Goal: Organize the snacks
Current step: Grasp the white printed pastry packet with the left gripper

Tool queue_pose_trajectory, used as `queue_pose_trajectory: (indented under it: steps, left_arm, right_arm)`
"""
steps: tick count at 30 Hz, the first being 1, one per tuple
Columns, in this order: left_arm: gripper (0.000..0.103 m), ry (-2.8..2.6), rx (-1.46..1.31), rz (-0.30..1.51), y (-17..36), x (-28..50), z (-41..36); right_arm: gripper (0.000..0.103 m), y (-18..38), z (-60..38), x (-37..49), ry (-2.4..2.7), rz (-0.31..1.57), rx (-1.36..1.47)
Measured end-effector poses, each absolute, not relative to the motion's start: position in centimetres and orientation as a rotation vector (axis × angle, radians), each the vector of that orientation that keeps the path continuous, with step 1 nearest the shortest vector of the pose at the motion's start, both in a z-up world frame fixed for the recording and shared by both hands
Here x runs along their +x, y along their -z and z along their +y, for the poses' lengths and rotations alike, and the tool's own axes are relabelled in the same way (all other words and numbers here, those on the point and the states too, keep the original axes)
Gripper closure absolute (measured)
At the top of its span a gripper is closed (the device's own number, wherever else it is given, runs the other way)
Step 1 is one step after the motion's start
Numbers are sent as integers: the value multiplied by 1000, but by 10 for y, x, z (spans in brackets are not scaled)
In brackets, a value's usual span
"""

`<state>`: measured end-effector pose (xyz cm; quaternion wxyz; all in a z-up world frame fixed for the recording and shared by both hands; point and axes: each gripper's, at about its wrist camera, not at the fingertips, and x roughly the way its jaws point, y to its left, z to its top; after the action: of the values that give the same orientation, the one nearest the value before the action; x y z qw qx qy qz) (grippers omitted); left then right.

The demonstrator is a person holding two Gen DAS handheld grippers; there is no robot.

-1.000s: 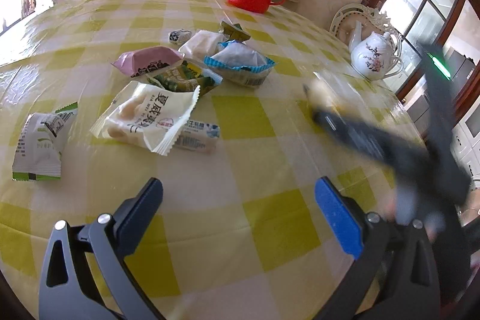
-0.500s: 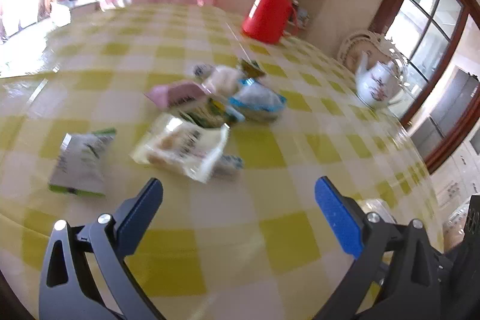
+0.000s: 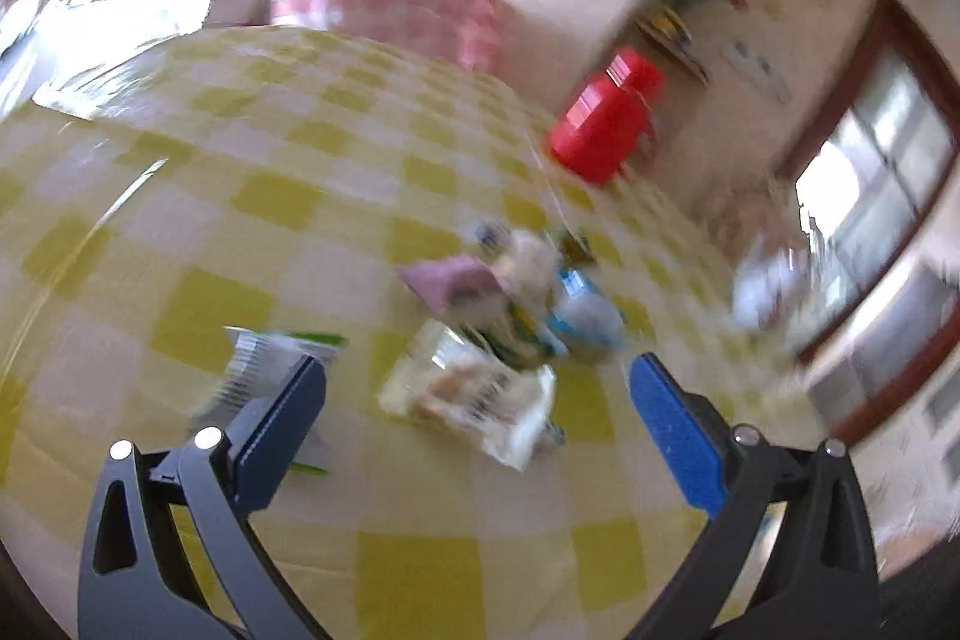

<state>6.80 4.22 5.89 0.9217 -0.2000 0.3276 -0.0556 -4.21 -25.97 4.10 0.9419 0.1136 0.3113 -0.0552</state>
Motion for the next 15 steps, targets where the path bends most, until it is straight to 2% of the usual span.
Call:
queue_pose_trajectory:
  steps: [3, 15]
  left_arm:
    - [2, 104, -241, 673, -58, 68, 15]
    - [2, 97, -125, 949, -18, 152, 6]
  right_arm:
    - [41, -43, -263, -42, 93, 629, 260]
    - [41, -42, -249, -40, 4, 647, 278]
